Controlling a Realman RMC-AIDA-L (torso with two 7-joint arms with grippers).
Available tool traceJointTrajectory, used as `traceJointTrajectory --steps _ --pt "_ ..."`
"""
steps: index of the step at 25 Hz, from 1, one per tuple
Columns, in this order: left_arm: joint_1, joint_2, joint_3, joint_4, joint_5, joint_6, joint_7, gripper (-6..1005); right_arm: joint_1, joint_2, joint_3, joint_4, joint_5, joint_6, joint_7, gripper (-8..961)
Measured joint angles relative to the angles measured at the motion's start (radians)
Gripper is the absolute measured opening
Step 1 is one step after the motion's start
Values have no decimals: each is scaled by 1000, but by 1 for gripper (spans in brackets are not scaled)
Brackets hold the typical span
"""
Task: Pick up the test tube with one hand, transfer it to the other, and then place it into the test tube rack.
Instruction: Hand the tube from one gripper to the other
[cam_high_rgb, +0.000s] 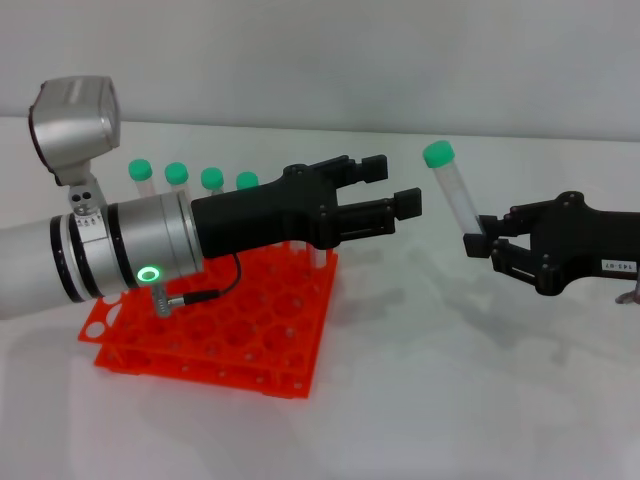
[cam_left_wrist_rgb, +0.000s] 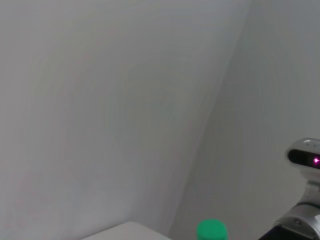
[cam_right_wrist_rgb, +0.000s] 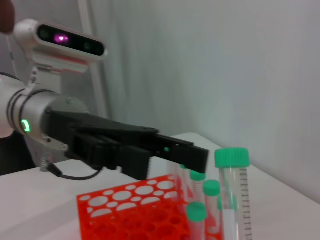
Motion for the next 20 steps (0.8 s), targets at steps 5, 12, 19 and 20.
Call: traceJointTrajectory --steps 5,12,19,20 --pt "-2 -2 12 0 -7 15 0 814 -5 1 -21 1 25 5 -10 209" --pt "-26 -3 168 -12 -95 72 3 813 -6 1 -41 1 51 7 -35 211" --pt "-11 -3 223 -6 -171 82 35 813 -10 -1 -42 2 52 8 -41 213" --pt "-11 -3 223 -6 -171 82 35 813 -11 -1 -42 3 52 8 -44 214"
